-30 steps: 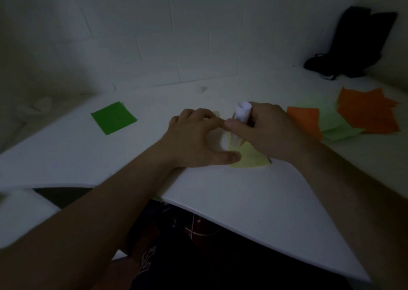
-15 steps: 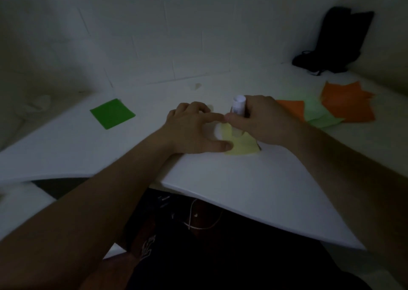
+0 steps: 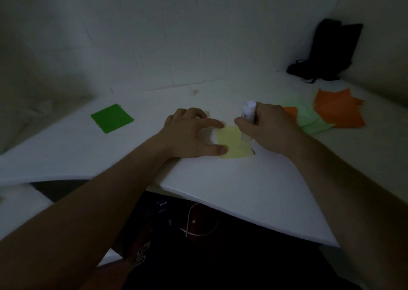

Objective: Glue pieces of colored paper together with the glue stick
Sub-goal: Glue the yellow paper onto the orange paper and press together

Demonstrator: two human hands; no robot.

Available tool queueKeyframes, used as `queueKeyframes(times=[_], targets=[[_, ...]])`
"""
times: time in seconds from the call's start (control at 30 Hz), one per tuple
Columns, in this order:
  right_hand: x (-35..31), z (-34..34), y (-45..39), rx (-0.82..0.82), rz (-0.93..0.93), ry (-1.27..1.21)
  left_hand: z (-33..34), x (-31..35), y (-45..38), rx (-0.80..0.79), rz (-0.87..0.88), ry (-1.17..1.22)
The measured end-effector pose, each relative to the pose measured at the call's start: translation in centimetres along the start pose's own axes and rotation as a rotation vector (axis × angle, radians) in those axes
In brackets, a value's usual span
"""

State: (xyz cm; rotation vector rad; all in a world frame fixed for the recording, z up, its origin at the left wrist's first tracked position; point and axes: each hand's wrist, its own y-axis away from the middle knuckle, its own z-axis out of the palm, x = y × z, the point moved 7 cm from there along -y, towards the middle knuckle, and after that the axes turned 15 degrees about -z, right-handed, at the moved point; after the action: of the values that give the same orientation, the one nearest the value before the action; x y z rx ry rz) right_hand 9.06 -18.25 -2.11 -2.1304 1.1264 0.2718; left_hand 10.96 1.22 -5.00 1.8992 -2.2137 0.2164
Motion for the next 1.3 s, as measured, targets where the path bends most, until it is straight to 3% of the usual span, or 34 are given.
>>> queueKeyframes(times=[0.3, 0.47, 0.83, 1.3], targets=[[-1.1, -1.6, 0.5, 0.145, -0.029, 0.173, 0.2, 0.0, 0.4, 0.005, 0.023, -0.025], [-2.0, -1.9, -0.1, 0.292, -0.029, 0.068, 0.2, 0.0, 0.3, 0.014, 0.031, -0.04], [-1.6, 1.8, -0.5, 0.052, -0.021, -0.036, 0.1, 0.2, 0.6, 0.067, 0.073, -0.029], [-2.1, 2.7, -0.8, 0.048, -0.031, -0.028, 0.4, 0.2, 0.2, 0.051, 0.069, -0.065]])
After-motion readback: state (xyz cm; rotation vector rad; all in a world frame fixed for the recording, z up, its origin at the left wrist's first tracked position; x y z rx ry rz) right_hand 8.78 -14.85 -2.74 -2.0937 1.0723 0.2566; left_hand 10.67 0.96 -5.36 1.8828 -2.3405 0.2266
